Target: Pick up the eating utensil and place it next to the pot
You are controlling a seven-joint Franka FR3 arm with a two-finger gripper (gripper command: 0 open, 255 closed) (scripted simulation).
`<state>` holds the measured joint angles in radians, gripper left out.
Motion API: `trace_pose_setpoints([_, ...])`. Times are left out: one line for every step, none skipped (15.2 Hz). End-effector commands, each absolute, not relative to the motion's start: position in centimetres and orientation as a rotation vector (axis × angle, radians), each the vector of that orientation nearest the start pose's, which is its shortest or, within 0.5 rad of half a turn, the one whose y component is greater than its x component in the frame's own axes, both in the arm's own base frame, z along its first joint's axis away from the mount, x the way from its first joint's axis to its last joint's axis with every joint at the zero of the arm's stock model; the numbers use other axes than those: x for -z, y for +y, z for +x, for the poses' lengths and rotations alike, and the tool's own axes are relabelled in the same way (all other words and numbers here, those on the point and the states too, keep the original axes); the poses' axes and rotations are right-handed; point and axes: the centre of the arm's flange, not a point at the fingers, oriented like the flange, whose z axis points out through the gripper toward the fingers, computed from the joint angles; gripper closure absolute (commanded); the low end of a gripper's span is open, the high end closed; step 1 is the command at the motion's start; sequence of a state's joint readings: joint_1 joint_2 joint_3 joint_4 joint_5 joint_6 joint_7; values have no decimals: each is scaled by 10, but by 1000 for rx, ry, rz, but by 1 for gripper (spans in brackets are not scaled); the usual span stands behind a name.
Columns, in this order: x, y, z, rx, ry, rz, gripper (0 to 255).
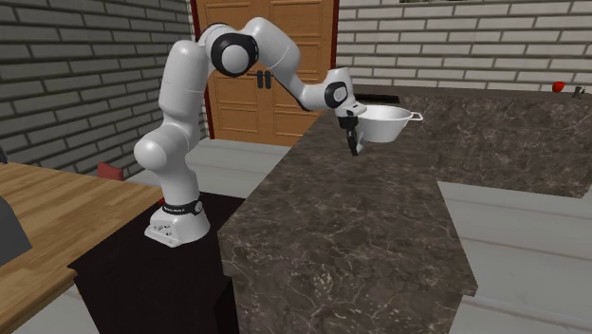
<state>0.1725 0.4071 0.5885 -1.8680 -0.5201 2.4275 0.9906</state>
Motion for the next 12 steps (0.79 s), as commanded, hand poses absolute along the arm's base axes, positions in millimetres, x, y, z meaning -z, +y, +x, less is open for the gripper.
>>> trace_pose_setpoints([-342,426,492,434,-94,-3030,255])
trace_pose_setpoints([-336,426,492,434,-94,-3030,255])
trace_pose_setpoints([-336,426,492,433,-94,-3030,255])
trace_pose_setpoints([-336,426,492,433,-94,-3030,255])
trace_pose_setpoints([-336,426,492,433,-94,-3030,255])
trace_pose_setpoints([-336,426,492,434,-94,-3030,255])
trace_pose_setpoints([-336,426,492,434,-94,-3030,255])
trace_pose_setpoints([-336,426,492,434,-94,-3030,255])
trace_pose_setpoints([-336,426,492,434,-94,-3030,255])
trace_pose_setpoints([-336,426,492,433,-94,-3030,255])
trace_pose_setpoints([-336,426,492,433,-94,-3030,0])
trace_pose_setpoints([-336,426,492,433,-94,-3030,0])
